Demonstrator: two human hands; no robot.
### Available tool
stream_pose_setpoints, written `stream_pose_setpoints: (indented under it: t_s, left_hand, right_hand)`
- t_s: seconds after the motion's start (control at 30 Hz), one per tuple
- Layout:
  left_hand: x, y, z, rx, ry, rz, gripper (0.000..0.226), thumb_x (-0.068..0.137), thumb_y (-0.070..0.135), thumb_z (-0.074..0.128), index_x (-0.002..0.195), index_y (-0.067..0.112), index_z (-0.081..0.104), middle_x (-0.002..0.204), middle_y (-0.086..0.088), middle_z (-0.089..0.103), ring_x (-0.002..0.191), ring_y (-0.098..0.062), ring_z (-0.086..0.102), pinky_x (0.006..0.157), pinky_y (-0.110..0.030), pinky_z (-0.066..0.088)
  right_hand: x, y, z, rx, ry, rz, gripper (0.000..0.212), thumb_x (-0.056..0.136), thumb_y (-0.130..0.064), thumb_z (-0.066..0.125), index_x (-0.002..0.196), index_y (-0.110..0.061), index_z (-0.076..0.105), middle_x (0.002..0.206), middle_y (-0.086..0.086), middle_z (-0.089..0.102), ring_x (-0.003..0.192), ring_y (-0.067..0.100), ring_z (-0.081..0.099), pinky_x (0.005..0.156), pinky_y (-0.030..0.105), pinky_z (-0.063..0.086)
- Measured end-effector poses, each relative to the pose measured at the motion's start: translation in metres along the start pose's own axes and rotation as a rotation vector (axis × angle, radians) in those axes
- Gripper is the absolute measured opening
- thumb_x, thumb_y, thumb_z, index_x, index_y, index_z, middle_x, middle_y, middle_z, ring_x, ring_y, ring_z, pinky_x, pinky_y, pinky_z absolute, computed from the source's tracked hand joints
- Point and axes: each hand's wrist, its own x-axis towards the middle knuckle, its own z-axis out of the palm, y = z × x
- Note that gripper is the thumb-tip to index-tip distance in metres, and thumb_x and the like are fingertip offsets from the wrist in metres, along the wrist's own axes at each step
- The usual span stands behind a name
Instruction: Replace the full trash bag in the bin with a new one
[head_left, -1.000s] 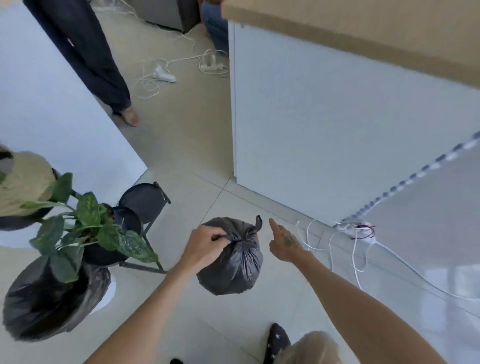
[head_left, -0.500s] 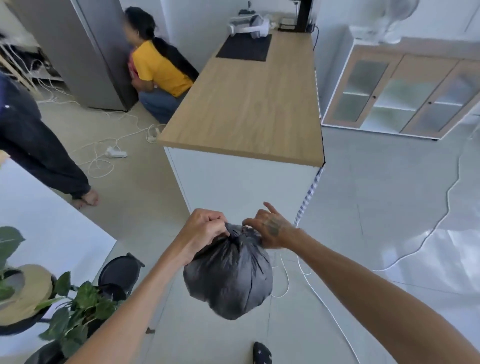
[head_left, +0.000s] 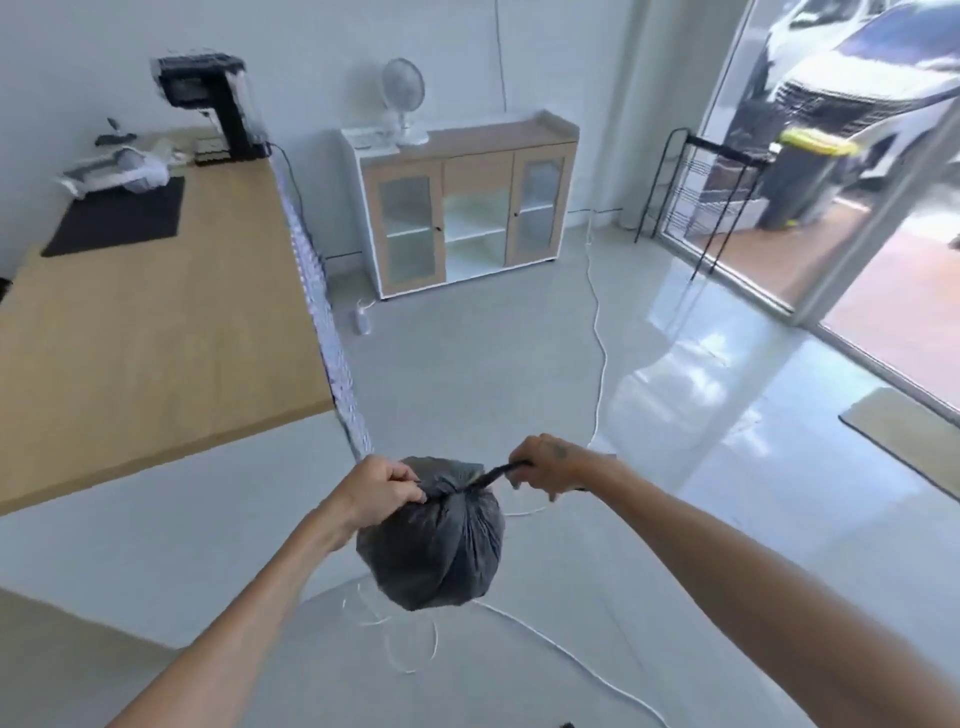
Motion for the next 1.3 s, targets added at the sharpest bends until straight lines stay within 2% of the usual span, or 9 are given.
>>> stream_pose_setpoints:
  t_s: [0.17, 0.23, 0.4, 0.6, 0.73, 0.87, 1.07, 1.2, 1.3]
  left_hand:
    - [0.102, 0.092, 0.078, 0.073, -0.107, 0.024, 0.02, 0.085, 0.016, 0.07, 0.067, 0.008, 0.07, 0.048, 0.006, 0.045, 0.05, -0.014, 0.036, 0.048, -0.024, 0.026]
    - [0.138, 0.13, 0.107, 0.096, -0.113, 0.061, 0.022, 0.088, 0.015, 0.067, 0.072, -0.001, 0.069, 0.048, 0.004, 0.045, 0.048, -0.015, 0.035, 0.047, -0.024, 0.026]
    - [0.208, 0.229, 0.182, 0.103, -0.078, 0.189, 0.02, 0.09, 0.024, 0.068, 0.08, 0.009, 0.076, 0.052, 0.002, 0.055, 0.048, -0.018, 0.043, 0.045, -0.026, 0.035]
    - [0.283, 0.343, 0.263, 0.227, -0.061, 0.352, 0.023, 0.091, 0.028, 0.068, 0.078, 0.012, 0.078, 0.061, 0.004, 0.06, 0.055, -0.007, 0.051, 0.048, -0.018, 0.037]
    - [0.349, 0.399, 0.306, 0.284, -0.111, 0.388, 0.03, 0.088, 0.029, 0.068, 0.074, 0.003, 0.073, 0.064, -0.011, 0.063, 0.06, -0.021, 0.052, 0.058, -0.029, 0.041]
    - [0.423, 0.465, 0.349, 0.313, -0.241, 0.441, 0.035, 0.087, 0.032, 0.071, 0.073, 0.001, 0.073, 0.068, -0.012, 0.068, 0.059, -0.019, 0.052, 0.056, -0.028, 0.041]
    - [0.523, 0.567, 0.408, 0.364, -0.352, 0.494, 0.045, 0.089, 0.04, 0.07, 0.058, 0.009, 0.058, 0.055, -0.003, 0.053, 0.045, -0.017, 0.044, 0.04, -0.021, 0.033]
    - [0.584, 0.628, 0.452, 0.315, -0.331, 0.496, 0.052, 0.091, 0.041, 0.069, 0.054, 0.011, 0.049, 0.055, -0.004, 0.05, 0.047, -0.02, 0.042, 0.046, -0.026, 0.034]
    - [0.628, 0.674, 0.484, 0.239, -0.36, 0.445, 0.045, 0.092, 0.039, 0.067, 0.062, 0.005, 0.06, 0.058, -0.007, 0.052, 0.049, -0.022, 0.042, 0.048, -0.028, 0.035]
  right_hand:
    - [-0.041, 0.135, -0.066, 0.167, 0.068, 0.195, 0.016, 0.094, -0.024, 0.052, 0.093, -0.017, 0.066, 0.07, 0.005, 0.054, 0.055, 0.022, 0.05, 0.036, 0.02, 0.036]
    - [-0.058, 0.185, -0.092, 0.285, 0.107, 0.255, 0.016, 0.091, -0.033, 0.057, 0.09, -0.019, 0.065, 0.066, 0.001, 0.049, 0.051, 0.018, 0.044, 0.034, 0.017, 0.03]
    - [-0.093, 0.299, -0.139, 0.64, 0.401, 0.39, 0.042, 0.094, -0.041, 0.058, 0.086, -0.001, 0.068, 0.062, -0.001, 0.04, 0.052, 0.015, 0.035, 0.047, 0.028, 0.032]
    - [-0.122, 0.408, -0.185, 0.712, 0.593, 0.544, 0.035, 0.097, -0.035, 0.057, 0.079, -0.009, 0.072, 0.068, 0.007, 0.037, 0.055, 0.019, 0.033, 0.047, 0.03, 0.03]
    - [-0.123, 0.47, -0.215, 0.687, 0.646, 0.626, 0.036, 0.095, -0.037, 0.057, 0.078, -0.01, 0.073, 0.069, 0.01, 0.042, 0.06, 0.023, 0.039, 0.049, 0.031, 0.034]
    - [-0.122, 0.536, -0.261, 0.721, 0.713, 0.718, 0.037, 0.096, -0.037, 0.057, 0.079, -0.008, 0.072, 0.072, 0.011, 0.044, 0.058, 0.022, 0.039, 0.046, 0.028, 0.033]
    - [-0.108, 0.621, -0.33, 0.85, 0.821, 0.841, 0.038, 0.095, -0.039, 0.06, 0.079, -0.005, 0.068, 0.072, 0.01, 0.044, 0.052, 0.017, 0.034, 0.042, 0.026, 0.03]
    - [-0.088, 0.684, -0.37, 0.995, 0.96, 0.888, 0.041, 0.093, -0.044, 0.061, 0.083, -0.004, 0.068, 0.067, 0.006, 0.044, 0.049, 0.016, 0.036, 0.047, 0.029, 0.03]
    - [-0.071, 0.736, -0.404, 1.107, 1.037, 0.914, 0.039, 0.091, -0.046, 0.062, 0.08, -0.009, 0.069, 0.061, 0.0, 0.045, 0.046, 0.016, 0.04, 0.049, 0.031, 0.031]
